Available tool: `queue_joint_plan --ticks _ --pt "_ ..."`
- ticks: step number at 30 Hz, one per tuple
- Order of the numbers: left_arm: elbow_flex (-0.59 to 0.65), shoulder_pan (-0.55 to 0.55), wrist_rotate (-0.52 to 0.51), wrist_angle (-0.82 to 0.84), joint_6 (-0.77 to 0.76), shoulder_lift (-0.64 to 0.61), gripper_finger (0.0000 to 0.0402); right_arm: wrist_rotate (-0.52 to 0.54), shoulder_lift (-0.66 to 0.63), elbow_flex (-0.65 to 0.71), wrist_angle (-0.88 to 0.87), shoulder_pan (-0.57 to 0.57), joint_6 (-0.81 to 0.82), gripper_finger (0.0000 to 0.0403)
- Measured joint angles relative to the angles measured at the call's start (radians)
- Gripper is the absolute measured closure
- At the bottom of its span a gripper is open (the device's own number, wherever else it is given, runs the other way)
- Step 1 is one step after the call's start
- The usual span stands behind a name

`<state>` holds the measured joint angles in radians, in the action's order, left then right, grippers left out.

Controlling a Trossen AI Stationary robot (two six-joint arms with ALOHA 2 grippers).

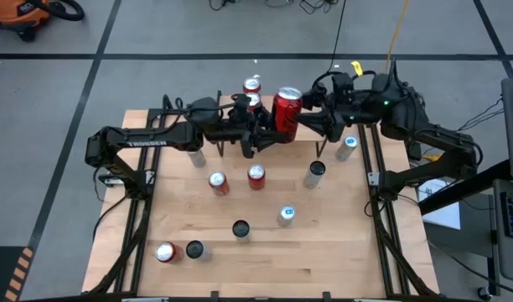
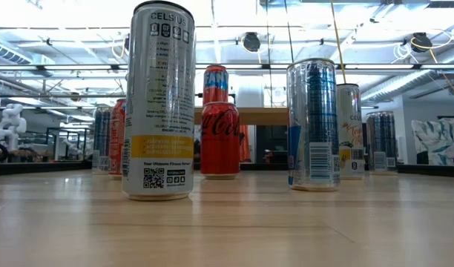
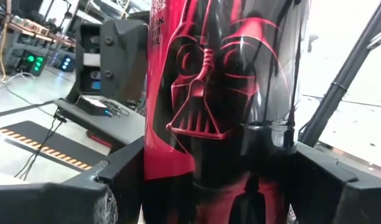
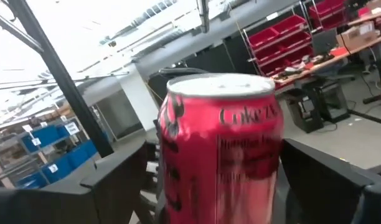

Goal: Place canned beverage on shelf
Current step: Put the bottom right red-black soda can on the shelf

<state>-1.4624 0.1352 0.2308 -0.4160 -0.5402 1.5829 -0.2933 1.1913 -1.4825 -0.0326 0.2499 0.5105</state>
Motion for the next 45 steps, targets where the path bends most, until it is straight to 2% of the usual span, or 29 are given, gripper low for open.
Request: queue_joint_plan --ticks 4,13,22,29,39,45 --pt "0.0 0.0 0.03 -0.021 0.001 0.0 0.0108 -0.016 0.011 0.001 0.055 0.007 -0.006 0.006" --pt "0.0 -0.001 0.042 -0.024 0.05 0.0 0.0108 -0.153 0.038 0.001 0.132 0.038 0.014 0.0072" --pt "0.0 -0.005 0.057 -0.024 0.051 0.0 0.0108 -0.208 0.068 0.001 0.2 0.039 0.015 0.0074" --pt "-0.002 -0.011 0.056 -0.023 0.052 0.0 0.0108 -0.233 0.08 0.001 0.241 0.039 0.028 0.0078" --pt "-0.002 -0.014 0.054 -0.018 0.049 0.0 0.0108 -0.234 0.08 0.001 0.237 0.039 0.035 0.0128" --pt "-0.002 -0.014 0.048 -0.017 0.025 0.0 0.0107 -0.231 0.08 0.001 0.234 0.039 0.049 0.0133"
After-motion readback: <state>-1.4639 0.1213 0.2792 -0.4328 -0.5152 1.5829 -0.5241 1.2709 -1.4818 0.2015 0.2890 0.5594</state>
